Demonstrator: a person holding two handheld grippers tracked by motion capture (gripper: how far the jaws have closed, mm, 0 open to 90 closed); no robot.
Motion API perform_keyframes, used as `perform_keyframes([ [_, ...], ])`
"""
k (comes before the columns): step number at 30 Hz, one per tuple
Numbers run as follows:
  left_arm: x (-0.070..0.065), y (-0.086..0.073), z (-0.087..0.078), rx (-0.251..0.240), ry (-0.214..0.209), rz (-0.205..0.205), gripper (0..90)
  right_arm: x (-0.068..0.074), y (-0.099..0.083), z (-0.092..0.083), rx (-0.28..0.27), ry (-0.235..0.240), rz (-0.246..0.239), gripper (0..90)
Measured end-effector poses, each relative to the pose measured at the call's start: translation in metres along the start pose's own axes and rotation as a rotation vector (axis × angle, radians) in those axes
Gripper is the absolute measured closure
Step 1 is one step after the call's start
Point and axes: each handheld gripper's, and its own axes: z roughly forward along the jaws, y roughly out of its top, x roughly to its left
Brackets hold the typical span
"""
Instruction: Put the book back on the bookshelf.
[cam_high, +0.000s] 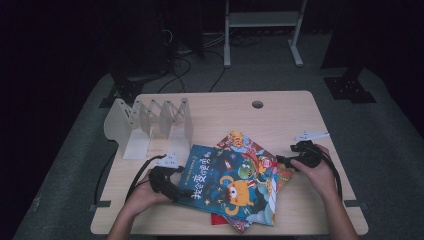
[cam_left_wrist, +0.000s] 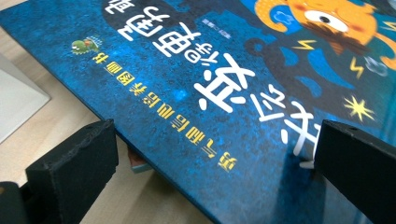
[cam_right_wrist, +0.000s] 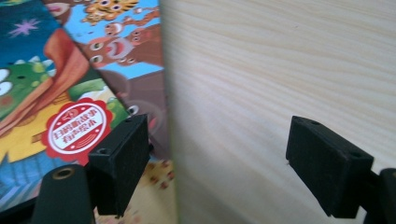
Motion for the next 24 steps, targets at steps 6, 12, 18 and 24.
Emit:
perform_keyframes([
  [6,-0.001,0.0,0.0,0.003,0.0,0.002,0.0,0.001,0.009,0.02,0.029,-0.083,-0.013,31.0],
  [12,-0.002,-0.002,-0.001,0.005,-0.003,0.0,0.0,0.004,0.014,0.018,0.011,-0.087,-0.011,30.8],
  [18,-0.006,-0.002,-0.002,0.012,0.004,0.003,0.0,0.007,0.014,-0.003,-0.045,-0.041,0.01,33.2],
  [24,-0.006,-0.002,-0.002,0.014,0.008,0.001,0.0,0.014,0.003,-0.018,-0.059,0.069,0.026,38.4],
])
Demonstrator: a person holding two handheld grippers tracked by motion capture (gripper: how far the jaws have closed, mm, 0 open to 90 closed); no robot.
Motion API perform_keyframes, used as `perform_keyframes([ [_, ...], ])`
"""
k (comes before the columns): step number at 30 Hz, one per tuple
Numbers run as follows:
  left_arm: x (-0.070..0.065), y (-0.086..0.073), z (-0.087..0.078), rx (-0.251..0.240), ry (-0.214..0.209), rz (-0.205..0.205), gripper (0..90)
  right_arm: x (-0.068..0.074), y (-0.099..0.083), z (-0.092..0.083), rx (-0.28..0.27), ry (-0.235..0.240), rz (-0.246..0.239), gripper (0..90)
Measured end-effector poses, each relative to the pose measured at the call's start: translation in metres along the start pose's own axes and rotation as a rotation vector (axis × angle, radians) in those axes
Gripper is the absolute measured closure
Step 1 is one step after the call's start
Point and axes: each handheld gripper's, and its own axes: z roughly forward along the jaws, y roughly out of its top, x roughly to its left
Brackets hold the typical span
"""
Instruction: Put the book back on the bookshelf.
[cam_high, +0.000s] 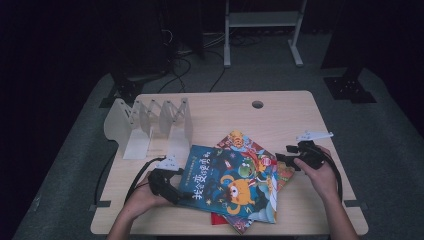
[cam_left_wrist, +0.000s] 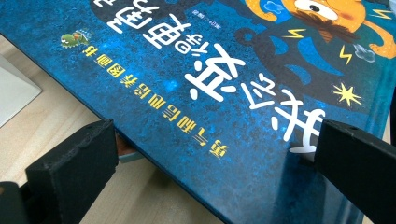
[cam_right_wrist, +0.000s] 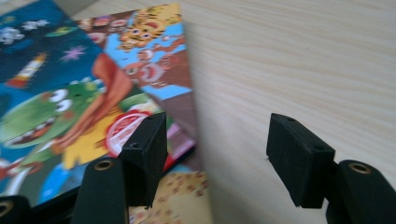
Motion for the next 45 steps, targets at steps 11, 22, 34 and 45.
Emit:
perform_keyframes([
  [11,0.001,-0.001,-0.001,-0.005,-0.007,-0.004,0.0,0.02,-0.01,0.012,0.046,0.126,-0.04,29.2],
  [22,0.003,-0.01,-0.008,-0.018,0.018,-0.06,0.0,0.035,-0.007,0.022,0.033,0.113,-0.081,29.1],
  [34,0.004,-0.024,-0.022,-0.02,0.037,-0.118,0.0,0.056,-0.006,0.027,0.036,0.145,-0.113,29.1],
  [45,0.006,-0.031,-0.03,-0.018,0.062,-0.154,0.0,0.074,-0.003,0.034,0.048,0.191,-0.152,25.8],
])
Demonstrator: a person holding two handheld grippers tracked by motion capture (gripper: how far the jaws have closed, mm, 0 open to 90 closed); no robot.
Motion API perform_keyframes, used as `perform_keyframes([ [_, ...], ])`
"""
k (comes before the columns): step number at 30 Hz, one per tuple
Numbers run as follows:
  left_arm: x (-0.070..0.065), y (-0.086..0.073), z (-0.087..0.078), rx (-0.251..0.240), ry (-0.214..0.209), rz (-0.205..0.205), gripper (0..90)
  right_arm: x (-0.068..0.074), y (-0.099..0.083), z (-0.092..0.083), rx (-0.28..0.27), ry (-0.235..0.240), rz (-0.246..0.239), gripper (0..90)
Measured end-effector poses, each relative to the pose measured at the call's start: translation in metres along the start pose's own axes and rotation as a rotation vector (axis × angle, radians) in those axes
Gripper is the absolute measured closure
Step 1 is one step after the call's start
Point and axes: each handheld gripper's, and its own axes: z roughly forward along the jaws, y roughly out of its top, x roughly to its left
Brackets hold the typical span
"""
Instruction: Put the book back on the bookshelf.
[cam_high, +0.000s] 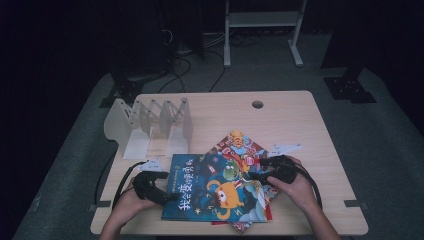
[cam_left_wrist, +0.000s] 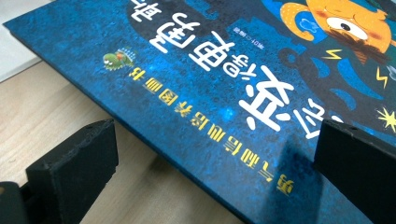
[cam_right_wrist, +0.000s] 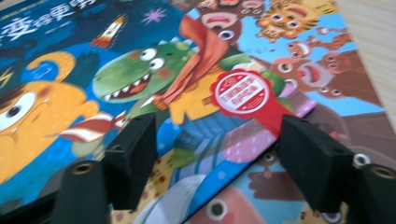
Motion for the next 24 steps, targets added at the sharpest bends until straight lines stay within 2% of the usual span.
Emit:
perform_keyframes([
  [1,0.0,0.0,-0.001,0.003,0.004,-0.004,0.0,0.001,0.0,-0.001,0.005,0.004,0.002,26.2],
  [2,0.0,0.0,-0.003,0.008,0.015,-0.008,0.0,0.002,-0.001,-0.004,0.011,0.012,-0.009,32.0],
  [3,0.0,0.0,-0.003,0.008,0.015,-0.008,0.0,0.002,-0.001,-0.004,0.011,0.012,-0.009,32.0],
  [5,0.0,-0.004,-0.005,0.006,0.02,-0.021,0.0,0.001,-0.002,-0.01,-0.001,0.002,-0.02,41.0],
  [6,0.0,-0.008,-0.008,0.0,0.017,-0.035,0.0,-0.001,-0.004,-0.019,-0.018,-0.005,-0.025,49.0],
  [8,0.0,-0.011,-0.01,-0.004,0.022,-0.04,0.0,-0.002,-0.007,-0.025,-0.018,-0.013,-0.036,57.9],
  [9,0.001,-0.013,-0.012,-0.009,0.025,-0.045,0.0,-0.002,-0.007,-0.025,-0.018,-0.013,-0.036,57.9],
  [10,0.003,-0.015,-0.016,-0.009,0.036,-0.05,0.0,-0.001,-0.012,-0.032,-0.012,-0.014,-0.043,66.2],
  [11,0.005,-0.015,-0.018,-0.012,0.042,-0.054,0.0,-0.001,-0.015,-0.033,-0.01,-0.009,-0.041,69.8],
  [12,0.005,-0.015,-0.018,-0.012,0.042,-0.054,0.0,-0.001,-0.015,-0.033,-0.01,-0.009,-0.041,69.8],
  [13,0.006,-0.016,-0.019,-0.019,0.042,-0.062,0.0,0.002,-0.021,-0.034,0.0,0.007,-0.055,77.7],
  [14,0.007,-0.016,-0.018,-0.016,0.044,-0.061,0.0,0.003,-0.022,-0.034,0.005,0.016,-0.058,80.6],
  [18,0.009,-0.017,-0.018,-0.022,0.04,-0.064,0.0,0.007,-0.021,-0.031,0.038,0.045,-0.094,86.4],
  [24,0.012,-0.018,-0.015,-0.037,0.016,-0.082,0.0,0.01,-0.022,-0.029,0.036,0.037,-0.114,89.1],
])
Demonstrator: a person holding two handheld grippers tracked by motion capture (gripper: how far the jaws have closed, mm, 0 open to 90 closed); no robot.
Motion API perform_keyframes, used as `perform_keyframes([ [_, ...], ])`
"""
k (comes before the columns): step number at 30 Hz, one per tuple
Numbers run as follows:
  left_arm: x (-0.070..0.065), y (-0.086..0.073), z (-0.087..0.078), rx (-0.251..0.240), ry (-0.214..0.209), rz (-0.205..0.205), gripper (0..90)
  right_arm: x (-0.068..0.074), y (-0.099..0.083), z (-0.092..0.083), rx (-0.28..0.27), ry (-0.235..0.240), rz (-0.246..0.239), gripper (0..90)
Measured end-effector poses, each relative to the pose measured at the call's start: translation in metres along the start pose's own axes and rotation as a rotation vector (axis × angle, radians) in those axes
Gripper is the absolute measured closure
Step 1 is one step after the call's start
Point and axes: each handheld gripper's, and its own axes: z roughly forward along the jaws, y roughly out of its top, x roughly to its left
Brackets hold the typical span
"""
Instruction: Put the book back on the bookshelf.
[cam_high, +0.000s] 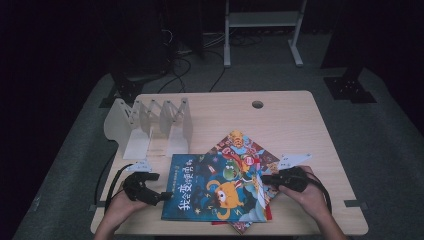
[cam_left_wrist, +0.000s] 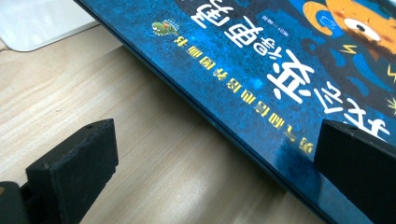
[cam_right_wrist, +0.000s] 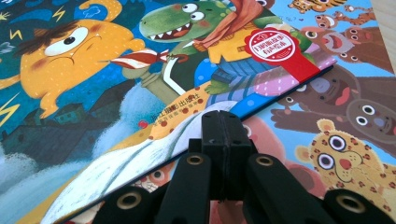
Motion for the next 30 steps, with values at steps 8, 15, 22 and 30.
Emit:
perform_keyframes([
  [8,0.004,-0.003,0.005,-0.029,-0.042,-0.032,0.0,0.006,0.004,0.006,-0.007,0.006,-0.017,89.0],
  [15,0.008,-0.005,0.008,-0.034,-0.076,-0.063,0.0,0.01,0.007,0.011,-0.01,0.008,-0.029,89.0],
  [22,0.015,-0.01,0.007,-0.039,-0.111,-0.104,0.0,0.016,0.012,0.017,-0.004,0.014,-0.047,89.1],
  [30,0.014,-0.01,0.013,-0.032,-0.153,-0.122,0.0,0.023,0.017,0.021,0.002,0.022,-0.063,89.1],
])
